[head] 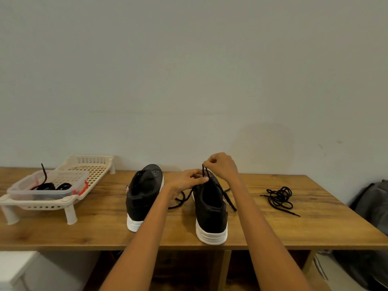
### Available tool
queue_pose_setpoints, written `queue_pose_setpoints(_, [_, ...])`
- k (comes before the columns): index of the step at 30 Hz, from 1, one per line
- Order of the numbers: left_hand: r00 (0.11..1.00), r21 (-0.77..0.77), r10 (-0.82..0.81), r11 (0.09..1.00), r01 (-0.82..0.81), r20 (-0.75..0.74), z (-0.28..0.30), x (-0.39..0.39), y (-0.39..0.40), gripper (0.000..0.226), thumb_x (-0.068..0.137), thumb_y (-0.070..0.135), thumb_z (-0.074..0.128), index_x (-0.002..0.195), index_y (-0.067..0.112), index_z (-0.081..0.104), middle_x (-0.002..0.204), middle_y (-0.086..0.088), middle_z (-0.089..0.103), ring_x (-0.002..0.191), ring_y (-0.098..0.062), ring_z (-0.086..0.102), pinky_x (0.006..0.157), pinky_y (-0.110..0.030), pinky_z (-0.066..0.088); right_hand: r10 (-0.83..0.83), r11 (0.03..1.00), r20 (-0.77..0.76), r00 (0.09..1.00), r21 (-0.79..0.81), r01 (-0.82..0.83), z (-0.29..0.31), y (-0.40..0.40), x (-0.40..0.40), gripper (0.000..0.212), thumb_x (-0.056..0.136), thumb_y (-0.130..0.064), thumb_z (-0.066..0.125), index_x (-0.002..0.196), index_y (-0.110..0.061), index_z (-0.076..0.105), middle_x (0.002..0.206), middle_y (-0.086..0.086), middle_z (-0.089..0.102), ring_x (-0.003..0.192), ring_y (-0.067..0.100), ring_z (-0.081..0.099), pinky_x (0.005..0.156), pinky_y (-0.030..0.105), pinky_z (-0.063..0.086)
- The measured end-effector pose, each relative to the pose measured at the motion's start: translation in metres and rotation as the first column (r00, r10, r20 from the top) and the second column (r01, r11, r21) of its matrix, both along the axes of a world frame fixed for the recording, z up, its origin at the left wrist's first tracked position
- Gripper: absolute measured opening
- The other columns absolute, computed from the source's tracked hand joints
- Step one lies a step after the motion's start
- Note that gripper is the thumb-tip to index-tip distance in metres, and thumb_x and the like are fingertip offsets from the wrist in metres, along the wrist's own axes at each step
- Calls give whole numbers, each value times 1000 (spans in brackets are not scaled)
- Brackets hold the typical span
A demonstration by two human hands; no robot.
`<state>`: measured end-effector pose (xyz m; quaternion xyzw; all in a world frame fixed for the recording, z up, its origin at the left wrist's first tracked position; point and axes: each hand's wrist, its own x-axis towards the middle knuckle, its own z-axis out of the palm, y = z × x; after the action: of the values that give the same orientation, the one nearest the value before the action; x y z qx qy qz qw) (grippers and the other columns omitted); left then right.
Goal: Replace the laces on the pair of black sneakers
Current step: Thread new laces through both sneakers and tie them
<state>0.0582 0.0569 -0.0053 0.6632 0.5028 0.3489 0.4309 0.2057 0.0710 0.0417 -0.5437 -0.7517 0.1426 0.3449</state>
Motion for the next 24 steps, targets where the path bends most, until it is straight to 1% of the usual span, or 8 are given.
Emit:
queue_pose_setpoints(3, [991,51,123,991,-125,49,-3,8,5,24,89,23,64,99,2,63,88,-10,61,76,-14,57,65,-16,44,56,996,-50,997,-68,-59,-7,1,-5,44,82,-17,60,43,-26,43,36,-11,41,46,8,36,49,24,29])
queue_pose_setpoints(5, [983,64,163,984,-168,83,-1,14,4,19,90,21,64,92,2,64,78,-8,59,68,-12,54,59,-14,43,86,991,-119,989,-91,-97,-8,1,0,31,86,-23,62,55,-19,61,49,-13,53,53,9,46,55,25,37])
queue_pose_setpoints(9, [911,-71,258,966,-248,322,12,27,3,18,92,24,61,104,13,67,94,-4,65,89,-17,60,71,-26,48,115,966,-275,954,-194,-172,-3,3,19,31,94,-30,56,104,-4,70,92,5,67,85,21,63,79,35,52])
queue_pose_setpoints(12, [828,-163,328,945,-284,455,17,32,5,11,94,26,58,89,19,64,96,-2,63,98,-22,58,78,-37,46,224,896,-175,959,-351,-273,-8,1,32,23,92,-29,60,94,-9,72,85,3,66,80,16,62,77,28,53])
queue_pose_setpoints(16, [662,-256,386,922,-289,642,20,30,0,20,98,20,50,79,15,51,78,-3,55,69,-18,55,63,-34,46,245,931,-19,969,-275,-241,-20,7,34,11,85,-27,70,82,-18,75,75,-5,68,77,11,63,78,31,55])
queue_pose_setpoints(19, [764,-178,268,963,-202,586,13,26,-2,24,97,30,52,99,9,62,97,-8,65,82,-20,63,78,-33,51,162,982,37,986,-100,-158,-11,6,23,18,82,-36,70,81,-20,76,69,-13,64,69,4,57,68,29,48])
queue_pose_setpoints(21, [874,-142,135,987,-76,466,7,24,-5,33,94,36,54,112,10,64,103,-7,68,94,-19,65,86,-29,52,95,995,-55,994,31,-93,-1,5,13,19,84,-38,66,85,-21,75,78,-11,65,79,8,59,71,31,49])
queue_pose_setpoints(24, [947,-71,80,996,-60,311,5,27,-10,11,91,24,61,94,16,69,89,1,71,84,-10,68,74,-19,53,6,991,-289,957,130,33,13,4,-2,20,85,-40,66,88,-22,73,92,-8,68,88,11,61,75,31,49])
